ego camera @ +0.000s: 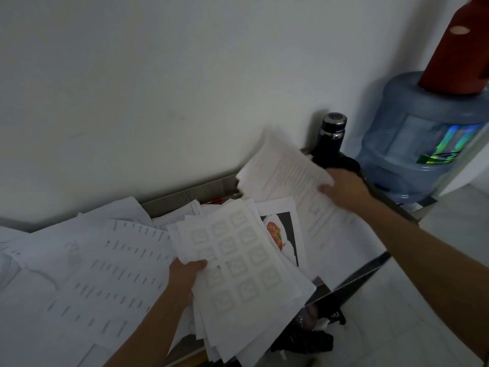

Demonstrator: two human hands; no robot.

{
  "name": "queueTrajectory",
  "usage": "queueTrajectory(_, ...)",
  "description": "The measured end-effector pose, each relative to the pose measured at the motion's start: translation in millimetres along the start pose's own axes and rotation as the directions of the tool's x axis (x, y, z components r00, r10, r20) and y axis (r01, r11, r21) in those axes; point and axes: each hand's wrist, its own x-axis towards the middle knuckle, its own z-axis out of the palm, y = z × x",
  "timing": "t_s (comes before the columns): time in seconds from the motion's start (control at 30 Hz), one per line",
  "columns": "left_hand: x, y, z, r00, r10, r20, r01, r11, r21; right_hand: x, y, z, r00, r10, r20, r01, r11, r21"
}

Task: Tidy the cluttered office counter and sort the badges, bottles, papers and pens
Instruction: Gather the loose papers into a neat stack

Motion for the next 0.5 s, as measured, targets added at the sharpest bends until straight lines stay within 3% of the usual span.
queueTrajectory(0.13,-4,3,2,1.0,-0.012,0.0,0.012,1.0,-0.002,-2,-36,-68,0.95,-0.127,-0.287,0.128,0.992,-0.015)
queueTrajectory(0.23,-8,5,0,0.999,-0.024,0.041,0.027,0.998,-0.054,-11,-52,-98,0.933,-0.124,-0.337,0.216,0.943,0.252)
queueTrajectory(0.37,-7,10,-2,0.993,-0.08,0.087,0.095,0.979,-0.183,-21,-61,-88,0.983,-0.035,-0.178,0.135,0.799,0.587)
queueTrajectory(0.5,-14,14,-7,0.956,-0.139,0.258,0.23,0.902,-0.366,-31,-56,-9,0.978,-0.015,0.21,-0.156,0.618,0.771)
